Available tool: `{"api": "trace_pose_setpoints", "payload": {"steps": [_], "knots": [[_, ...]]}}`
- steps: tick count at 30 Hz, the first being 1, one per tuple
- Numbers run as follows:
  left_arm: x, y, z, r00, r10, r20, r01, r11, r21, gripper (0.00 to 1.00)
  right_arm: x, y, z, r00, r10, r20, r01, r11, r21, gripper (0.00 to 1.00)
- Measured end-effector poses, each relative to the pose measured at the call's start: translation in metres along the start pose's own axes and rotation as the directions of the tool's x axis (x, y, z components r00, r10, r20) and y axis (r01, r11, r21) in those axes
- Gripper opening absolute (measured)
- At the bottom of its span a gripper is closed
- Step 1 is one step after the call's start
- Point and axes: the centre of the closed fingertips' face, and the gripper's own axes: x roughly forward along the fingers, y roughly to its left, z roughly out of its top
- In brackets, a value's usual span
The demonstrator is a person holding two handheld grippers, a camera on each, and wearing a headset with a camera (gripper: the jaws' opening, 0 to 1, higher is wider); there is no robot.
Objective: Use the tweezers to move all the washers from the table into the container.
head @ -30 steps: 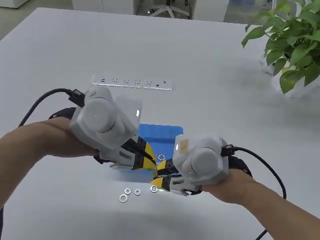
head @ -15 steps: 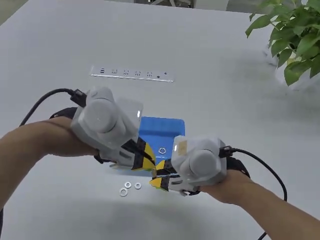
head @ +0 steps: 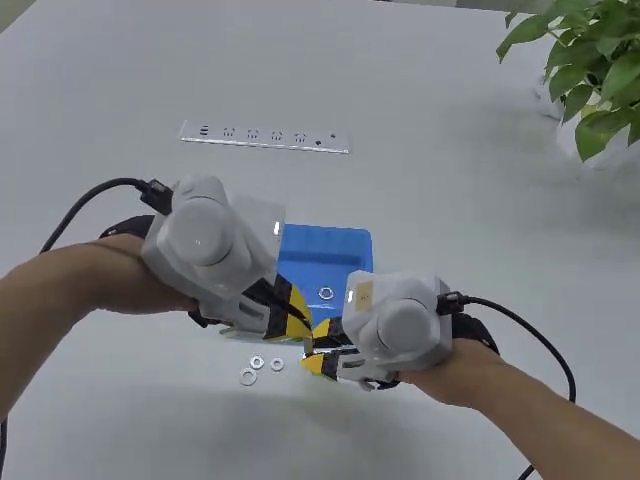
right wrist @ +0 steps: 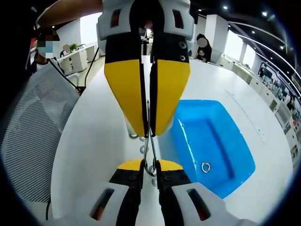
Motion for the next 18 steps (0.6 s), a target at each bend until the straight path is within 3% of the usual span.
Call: {"api": "trace_pose_setpoints", "payload": {"steps": [18], "knots": [[0.0022, 0.001, 0.0022, 1.0, 0.004, 0.008, -0.004, 1.0, -0.003, 0.06, 0.0002, 0.0015, -0.002, 0.9998, 0.017, -0.01, -0.017, 0.999, 0.032, 0.1]]}}
